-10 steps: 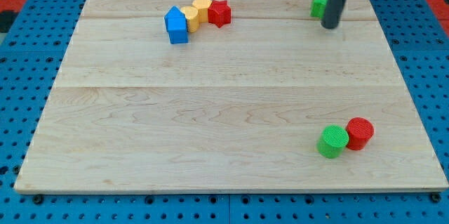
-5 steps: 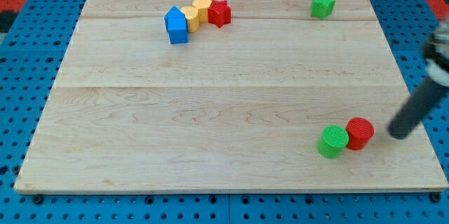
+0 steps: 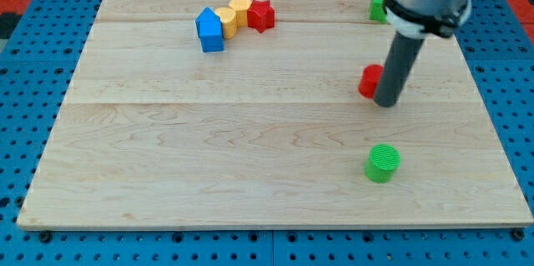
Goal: Bring the red circle close to the right side of the red star
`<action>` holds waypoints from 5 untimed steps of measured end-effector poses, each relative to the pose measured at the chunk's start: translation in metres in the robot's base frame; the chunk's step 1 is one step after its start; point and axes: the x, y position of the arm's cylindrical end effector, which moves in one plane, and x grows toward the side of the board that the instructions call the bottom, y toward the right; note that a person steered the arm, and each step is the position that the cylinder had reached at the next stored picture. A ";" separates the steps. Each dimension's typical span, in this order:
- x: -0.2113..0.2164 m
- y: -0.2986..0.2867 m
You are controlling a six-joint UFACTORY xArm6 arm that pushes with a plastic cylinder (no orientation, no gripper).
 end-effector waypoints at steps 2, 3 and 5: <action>-0.093 -0.001; -0.084 -0.034; -0.092 -0.084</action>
